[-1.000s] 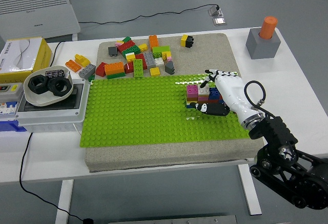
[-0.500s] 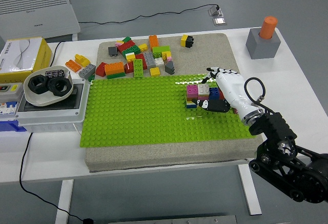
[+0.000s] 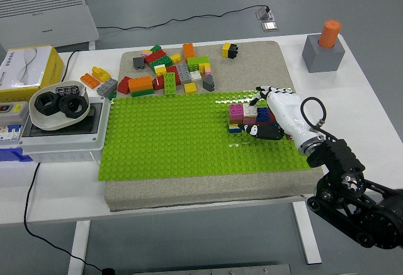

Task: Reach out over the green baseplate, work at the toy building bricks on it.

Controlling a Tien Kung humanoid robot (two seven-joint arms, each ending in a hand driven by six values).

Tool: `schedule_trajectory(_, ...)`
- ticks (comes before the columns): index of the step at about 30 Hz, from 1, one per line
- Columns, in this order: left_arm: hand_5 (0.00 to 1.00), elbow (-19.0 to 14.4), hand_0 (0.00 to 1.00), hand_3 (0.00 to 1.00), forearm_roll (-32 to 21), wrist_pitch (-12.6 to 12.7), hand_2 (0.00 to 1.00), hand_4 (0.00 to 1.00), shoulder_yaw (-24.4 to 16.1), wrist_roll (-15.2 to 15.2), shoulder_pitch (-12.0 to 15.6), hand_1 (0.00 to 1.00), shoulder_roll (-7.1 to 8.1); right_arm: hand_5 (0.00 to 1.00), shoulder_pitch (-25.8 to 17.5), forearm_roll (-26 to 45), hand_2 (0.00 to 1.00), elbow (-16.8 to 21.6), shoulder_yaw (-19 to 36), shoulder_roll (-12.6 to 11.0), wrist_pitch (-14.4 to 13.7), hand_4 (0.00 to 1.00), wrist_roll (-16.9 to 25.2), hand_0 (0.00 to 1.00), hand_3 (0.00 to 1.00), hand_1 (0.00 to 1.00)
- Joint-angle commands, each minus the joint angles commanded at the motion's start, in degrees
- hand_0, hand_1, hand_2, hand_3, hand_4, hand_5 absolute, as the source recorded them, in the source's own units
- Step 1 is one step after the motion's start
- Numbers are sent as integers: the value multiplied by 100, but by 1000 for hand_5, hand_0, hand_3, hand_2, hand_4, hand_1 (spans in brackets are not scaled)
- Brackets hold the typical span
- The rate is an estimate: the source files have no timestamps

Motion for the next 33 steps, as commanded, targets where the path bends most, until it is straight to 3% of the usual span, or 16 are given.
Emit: schedule_trajectory(33, 843, 0, 738, 709, 33, 7, 530, 738, -25, -5, -8, 578, -6, 561, 25, 88, 860, -90, -65, 17, -15, 896, 13, 811, 608, 829)
